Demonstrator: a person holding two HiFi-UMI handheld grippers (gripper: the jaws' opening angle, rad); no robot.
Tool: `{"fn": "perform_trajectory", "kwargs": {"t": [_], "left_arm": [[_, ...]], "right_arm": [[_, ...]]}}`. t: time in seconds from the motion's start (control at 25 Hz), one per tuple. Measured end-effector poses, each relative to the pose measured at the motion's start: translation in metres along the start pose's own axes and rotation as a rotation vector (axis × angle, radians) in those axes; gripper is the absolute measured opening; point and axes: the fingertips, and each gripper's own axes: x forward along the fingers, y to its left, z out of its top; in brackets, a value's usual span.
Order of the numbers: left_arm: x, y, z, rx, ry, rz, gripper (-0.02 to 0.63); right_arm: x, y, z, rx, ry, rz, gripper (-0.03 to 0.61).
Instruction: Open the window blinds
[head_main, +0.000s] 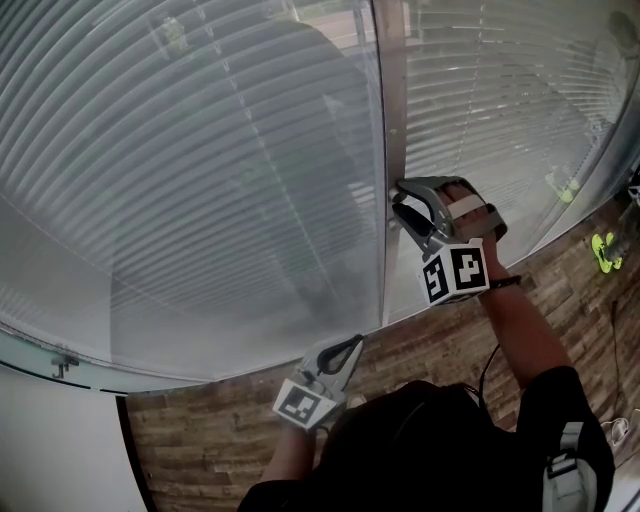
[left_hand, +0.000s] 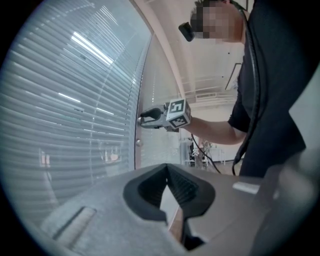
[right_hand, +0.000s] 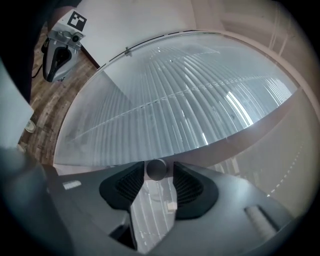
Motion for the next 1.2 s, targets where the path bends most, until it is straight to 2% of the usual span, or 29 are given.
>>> {"fn": "perform_trajectory", "kwargs": {"t": [0.08, 0.36, 0.64, 1.2], "left_arm": [[0.000, 0.001, -0.001, 0.005, 0.002, 0.000, 0.005], [0.003, 0.002, -0.002, 0.001, 0.005, -0.005, 0.005], [0.005, -0.001, -0.005, -0.002, 0.015, -0.011, 0.005], [-0.005, 0.000, -0.007, -0.012, 0.030, 0.015, 0.004]], "right_arm": [[0.000, -0.001, -0.001, -0.013, 0.007, -0.018, 0.135], [0.001, -0.001, -0.001, -0.007, 0.002, -0.035, 0.133], [0.001, -0.002, -0.001, 0.050, -0.002, -0.042, 0.132], [0.000, -0.008, -0.001, 0.332, -0.044, -0.057, 0.132]]}}
